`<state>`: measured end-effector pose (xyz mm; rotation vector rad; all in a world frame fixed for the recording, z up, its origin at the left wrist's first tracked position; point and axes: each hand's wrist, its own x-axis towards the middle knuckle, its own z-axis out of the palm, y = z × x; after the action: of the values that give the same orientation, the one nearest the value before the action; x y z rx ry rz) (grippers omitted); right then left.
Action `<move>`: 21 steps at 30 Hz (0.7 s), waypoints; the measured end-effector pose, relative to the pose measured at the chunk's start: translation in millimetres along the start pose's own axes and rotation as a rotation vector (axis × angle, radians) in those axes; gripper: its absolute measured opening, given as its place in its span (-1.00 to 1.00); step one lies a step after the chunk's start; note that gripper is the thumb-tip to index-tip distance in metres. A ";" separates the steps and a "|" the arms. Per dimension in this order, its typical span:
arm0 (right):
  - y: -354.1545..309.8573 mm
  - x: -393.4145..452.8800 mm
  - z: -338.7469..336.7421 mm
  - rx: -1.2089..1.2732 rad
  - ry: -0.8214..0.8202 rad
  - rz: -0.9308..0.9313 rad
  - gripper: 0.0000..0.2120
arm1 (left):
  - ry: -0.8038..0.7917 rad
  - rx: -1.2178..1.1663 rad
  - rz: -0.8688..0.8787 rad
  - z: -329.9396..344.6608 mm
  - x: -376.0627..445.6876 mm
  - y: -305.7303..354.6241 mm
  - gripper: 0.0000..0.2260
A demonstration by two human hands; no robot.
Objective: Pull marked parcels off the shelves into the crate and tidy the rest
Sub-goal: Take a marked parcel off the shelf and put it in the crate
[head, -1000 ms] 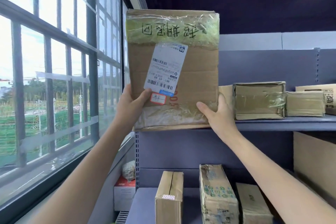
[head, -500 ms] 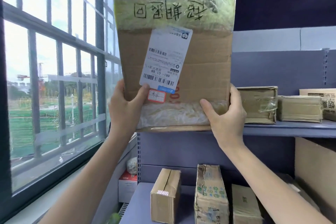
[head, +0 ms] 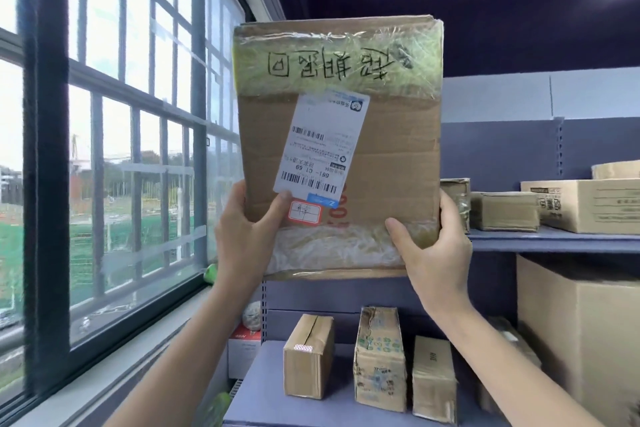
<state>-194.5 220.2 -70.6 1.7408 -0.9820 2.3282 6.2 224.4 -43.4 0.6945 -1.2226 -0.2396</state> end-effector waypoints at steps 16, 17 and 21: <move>-72.5 -55.4 -108.9 0.148 -0.045 0.374 -0.64 | -0.037 0.081 -0.058 -21.8 -81.4 78.9 -0.88; -73.1 -51.2 -118.8 0.190 -0.043 0.434 -0.67 | -0.059 0.097 -0.032 -15.9 -85.3 86.4 -0.87; -73.8 -41.9 -160.4 0.311 0.005 0.605 -0.86 | -0.139 0.160 0.095 16.7 -101.5 118.3 -0.85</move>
<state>-282.9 376.0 -99.3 1.7064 -1.3627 2.9885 -67.0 363.1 -48.0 0.7654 -1.4150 -0.1136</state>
